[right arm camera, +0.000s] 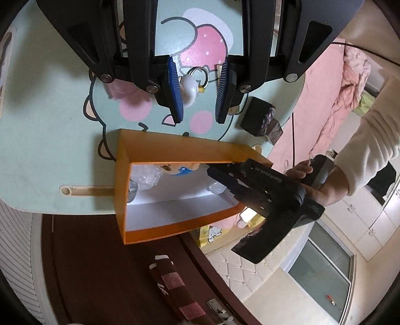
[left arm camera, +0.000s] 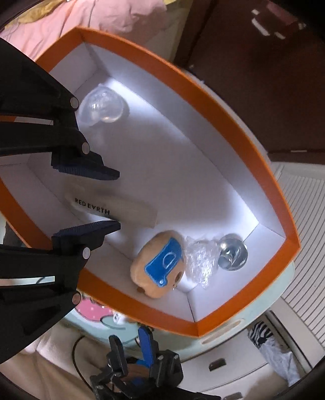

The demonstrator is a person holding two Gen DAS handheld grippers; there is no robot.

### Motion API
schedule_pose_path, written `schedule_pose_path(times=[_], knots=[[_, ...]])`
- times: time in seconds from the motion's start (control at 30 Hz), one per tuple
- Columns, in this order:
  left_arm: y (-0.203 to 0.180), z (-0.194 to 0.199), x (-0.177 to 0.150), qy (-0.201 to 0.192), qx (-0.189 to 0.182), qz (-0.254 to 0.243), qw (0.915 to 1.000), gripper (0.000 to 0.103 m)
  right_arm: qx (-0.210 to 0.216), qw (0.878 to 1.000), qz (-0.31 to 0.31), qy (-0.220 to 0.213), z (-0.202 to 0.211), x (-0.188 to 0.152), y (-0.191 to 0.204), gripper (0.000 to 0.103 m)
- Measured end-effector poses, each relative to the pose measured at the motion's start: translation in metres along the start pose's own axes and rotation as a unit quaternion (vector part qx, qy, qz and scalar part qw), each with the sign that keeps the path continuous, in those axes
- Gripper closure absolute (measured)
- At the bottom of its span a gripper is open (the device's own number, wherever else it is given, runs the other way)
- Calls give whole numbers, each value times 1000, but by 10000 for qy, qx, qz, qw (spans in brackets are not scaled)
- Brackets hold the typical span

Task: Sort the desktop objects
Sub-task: 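Grasp the white RED EARTH tube in the box with the left tool and lift it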

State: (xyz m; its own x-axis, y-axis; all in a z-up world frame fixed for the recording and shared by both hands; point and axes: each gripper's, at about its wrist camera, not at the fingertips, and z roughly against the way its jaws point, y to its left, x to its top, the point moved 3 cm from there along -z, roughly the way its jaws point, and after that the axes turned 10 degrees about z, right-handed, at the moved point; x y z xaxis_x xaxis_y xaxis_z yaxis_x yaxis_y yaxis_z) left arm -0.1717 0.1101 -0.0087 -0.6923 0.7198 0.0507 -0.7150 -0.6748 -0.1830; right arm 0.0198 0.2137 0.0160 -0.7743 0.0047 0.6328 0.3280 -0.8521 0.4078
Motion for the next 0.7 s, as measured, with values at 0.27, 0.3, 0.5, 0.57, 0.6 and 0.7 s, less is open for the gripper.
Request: schedule_pose_path(times=[0.27, 0.3, 0.5, 0.57, 0.6, 0.7], knots=[[-1, 2, -13, -390, -134, 333, 9986, 83, 61, 9999, -146, 61, -4, -2, -6, 75], [-1, 3, -15, -435, -78, 391, 9983, 83, 60, 9998, -162, 77, -5, -2, -6, 75], [9, 21, -20, -758, 55, 730, 9944, 84, 20, 9999, -155, 69, -4, -1, -5, 75], [12, 42, -25, -1063, -114, 846, 9907, 97, -3, 9999, -140, 66, -3, -1, -4, 75], [12, 53, -28, -1223, -215, 889, 9883, 99, -15, 9999, -129, 65, -2, -1, -3, 75], [8, 87, -49, -1675, -452, 1064, 9791, 99, -41, 9999, -96, 71, 0, -2, -1, 75]])
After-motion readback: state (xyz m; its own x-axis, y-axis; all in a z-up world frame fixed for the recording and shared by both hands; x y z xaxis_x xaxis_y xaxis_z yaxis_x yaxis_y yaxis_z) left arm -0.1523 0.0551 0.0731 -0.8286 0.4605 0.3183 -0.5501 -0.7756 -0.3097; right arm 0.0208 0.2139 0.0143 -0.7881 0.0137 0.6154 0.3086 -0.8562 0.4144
